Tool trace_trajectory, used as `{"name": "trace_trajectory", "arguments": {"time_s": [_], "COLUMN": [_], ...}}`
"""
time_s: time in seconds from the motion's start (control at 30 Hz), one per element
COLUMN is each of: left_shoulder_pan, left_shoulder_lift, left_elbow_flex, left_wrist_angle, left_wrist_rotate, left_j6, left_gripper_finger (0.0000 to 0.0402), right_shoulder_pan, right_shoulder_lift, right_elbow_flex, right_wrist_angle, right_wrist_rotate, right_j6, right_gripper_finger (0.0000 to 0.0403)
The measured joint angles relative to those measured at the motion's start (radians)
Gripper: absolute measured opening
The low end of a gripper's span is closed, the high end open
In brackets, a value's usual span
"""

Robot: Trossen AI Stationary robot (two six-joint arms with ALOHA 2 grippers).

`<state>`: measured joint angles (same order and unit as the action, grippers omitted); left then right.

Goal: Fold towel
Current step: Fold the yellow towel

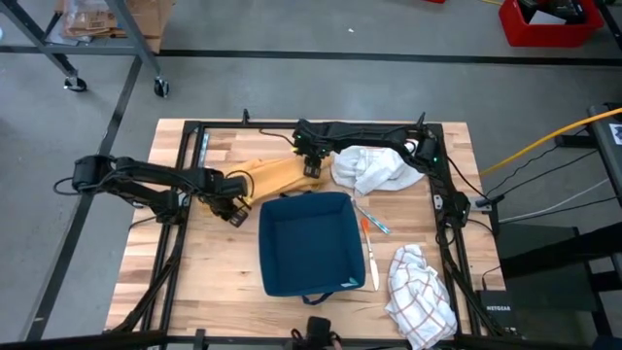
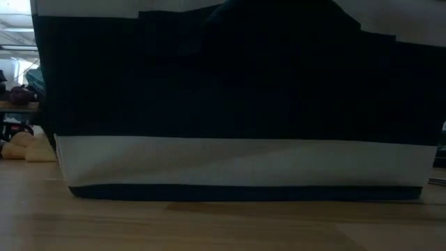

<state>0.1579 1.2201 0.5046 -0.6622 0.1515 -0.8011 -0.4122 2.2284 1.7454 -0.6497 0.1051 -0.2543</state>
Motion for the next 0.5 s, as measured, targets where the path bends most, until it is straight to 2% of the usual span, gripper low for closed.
{"name": "trace_trajectory", "arguments": {"time_s": [0.1,0.2,0.27,0.5], "left_shoulder_pan": [-0.027,-0.042,-0.043,-0.013], "left_shoulder_lift": [-0.001,-0.008,-0.023,-0.114], "left_elbow_flex": [-0.001,0.032,0.061,0.172], "left_wrist_angle": [0.093,0.096,0.082,-0.08], "left_wrist_rotate": [0.076,0.064,-0.011,-0.378], "left_j6": [-0.009,-0.026,-0.029,0.089], "left_gripper_finger": [0.0026,0.0012,0.0004,0.0003], "right_shoulder_pan": [0.0,0.0,0.0,0.0], "right_shoulder_lift": [0.0,0.0,0.0,0.0], "right_elbow_flex": [0.01,0.029,0.046,0.116], "right_wrist_angle": [0.006,-0.005,-0.034,-0.17], "right_wrist_rotate": [0.018,0.0,-0.035,-0.185], "right_j6": [0.005,0.005,0.005,0.008], "right_gripper_finger": [0.0154,0.0154,0.0154,0.0154]}}
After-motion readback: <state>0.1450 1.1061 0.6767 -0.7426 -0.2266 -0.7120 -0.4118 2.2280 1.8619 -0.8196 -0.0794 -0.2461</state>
